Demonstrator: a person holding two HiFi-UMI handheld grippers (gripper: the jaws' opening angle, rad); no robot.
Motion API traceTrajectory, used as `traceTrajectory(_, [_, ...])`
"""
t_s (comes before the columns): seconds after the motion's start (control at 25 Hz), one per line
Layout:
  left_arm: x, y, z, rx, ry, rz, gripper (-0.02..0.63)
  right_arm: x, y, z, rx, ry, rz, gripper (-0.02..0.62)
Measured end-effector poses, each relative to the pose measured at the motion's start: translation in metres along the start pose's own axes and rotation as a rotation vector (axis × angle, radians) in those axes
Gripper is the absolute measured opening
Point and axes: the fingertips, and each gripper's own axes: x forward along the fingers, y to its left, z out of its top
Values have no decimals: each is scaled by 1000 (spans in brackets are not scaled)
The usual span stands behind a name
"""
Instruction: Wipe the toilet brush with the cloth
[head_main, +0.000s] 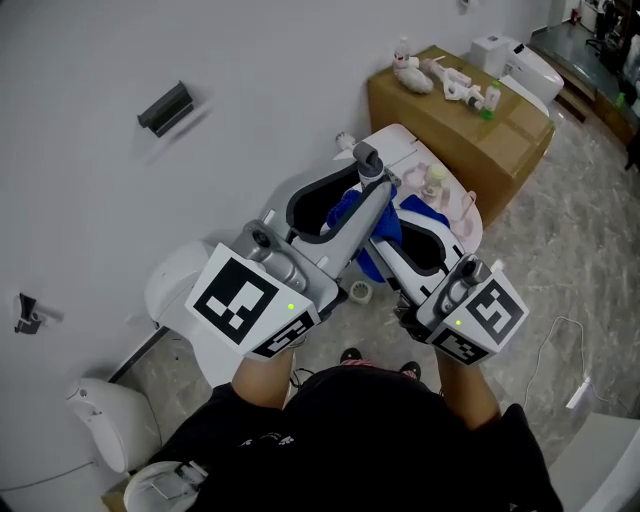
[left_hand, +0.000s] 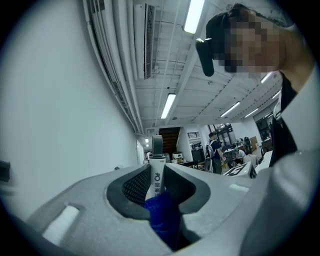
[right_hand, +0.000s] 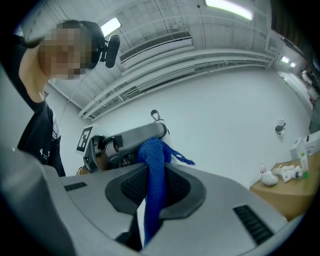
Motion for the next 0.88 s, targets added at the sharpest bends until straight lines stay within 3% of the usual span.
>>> traceTrajectory(0.88, [-2, -2, 4, -14, -8, -25, 89, -6, -3, -18, 45, 37, -35, 64])
